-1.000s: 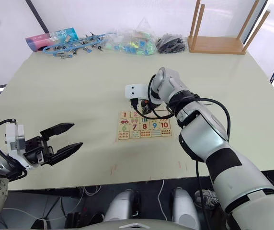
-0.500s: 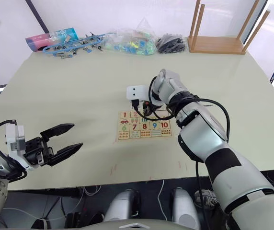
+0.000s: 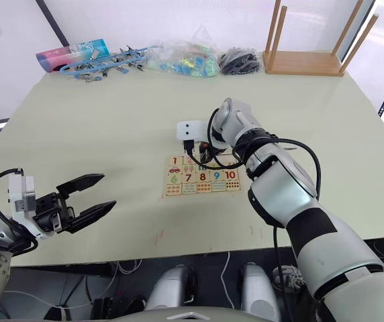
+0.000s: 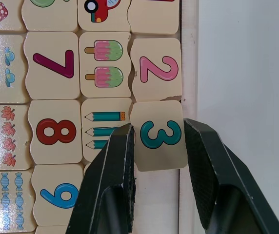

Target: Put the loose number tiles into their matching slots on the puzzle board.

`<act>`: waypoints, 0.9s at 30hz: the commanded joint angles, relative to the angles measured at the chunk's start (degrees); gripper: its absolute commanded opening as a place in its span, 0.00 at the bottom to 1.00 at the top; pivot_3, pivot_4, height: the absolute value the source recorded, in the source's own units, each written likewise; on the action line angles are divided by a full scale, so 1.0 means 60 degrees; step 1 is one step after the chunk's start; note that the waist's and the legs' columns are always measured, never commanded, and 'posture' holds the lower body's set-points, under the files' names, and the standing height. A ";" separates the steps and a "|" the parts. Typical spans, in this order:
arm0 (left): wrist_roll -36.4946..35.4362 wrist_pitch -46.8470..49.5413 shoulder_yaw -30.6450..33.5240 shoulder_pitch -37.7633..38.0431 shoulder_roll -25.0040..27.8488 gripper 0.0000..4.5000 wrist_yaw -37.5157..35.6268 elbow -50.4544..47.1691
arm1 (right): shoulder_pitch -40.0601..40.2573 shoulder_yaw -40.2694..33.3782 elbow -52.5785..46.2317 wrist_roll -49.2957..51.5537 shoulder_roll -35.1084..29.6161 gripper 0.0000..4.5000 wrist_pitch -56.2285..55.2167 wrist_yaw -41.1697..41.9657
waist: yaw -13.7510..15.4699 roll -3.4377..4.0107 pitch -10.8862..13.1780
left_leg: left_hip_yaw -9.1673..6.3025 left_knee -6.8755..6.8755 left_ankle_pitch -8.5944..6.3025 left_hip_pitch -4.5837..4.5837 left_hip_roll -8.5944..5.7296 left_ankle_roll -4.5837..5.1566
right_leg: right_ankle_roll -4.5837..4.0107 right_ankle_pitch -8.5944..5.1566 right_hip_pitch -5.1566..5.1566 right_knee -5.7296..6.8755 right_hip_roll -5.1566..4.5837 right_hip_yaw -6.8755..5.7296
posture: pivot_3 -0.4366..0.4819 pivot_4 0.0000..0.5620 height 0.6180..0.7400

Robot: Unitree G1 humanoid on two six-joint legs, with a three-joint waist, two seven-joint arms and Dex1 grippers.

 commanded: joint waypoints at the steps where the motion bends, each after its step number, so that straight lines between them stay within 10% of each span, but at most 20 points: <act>1: -0.0019 -0.0015 0.0104 0.0026 0.0038 1.00 0.0019 -0.0280 | -0.0062 -0.0085 0.0009 -0.0053 0.0014 0.21 -0.0055 -0.0005 | 0.0000 0.0001 0.0000 | 0.0000 0.0000 0.0000 0.0000 0.0000 0.0000 | 0.0000 0.0000 0.0000 0.0000 0.0000 0.0000 | 0.48 0.27 0.98; 23: -0.0005 -0.0038 0.0101 -0.0008 0.0046 1.00 0.0045 -0.0256 | -0.0066 -0.0067 0.0048 -0.0132 0.0001 0.21 -0.0119 0.0131 | 0.0002 -0.0001 -0.0001 | -0.0002 0.0000 -0.0001 0.0003 0.0000 -0.0002 | 0.0000 0.0000 -0.0001 0.0000 0.0000 0.0000 | 0.48 0.27 0.98; 27: -0.0005 -0.0033 0.0095 -0.0031 0.0055 1.00 0.0038 -0.0244 | -0.0029 -0.0071 0.0066 -0.0158 0.0003 0.62 -0.0131 0.0024 | -0.0001 -0.0002 -0.0001 | -0.0001 0.0000 -0.0002 0.0004 0.0000 -0.0004 | 0.0000 0.0000 -0.0001 0.0000 0.0000 0.0000 | 0.48 0.27 0.98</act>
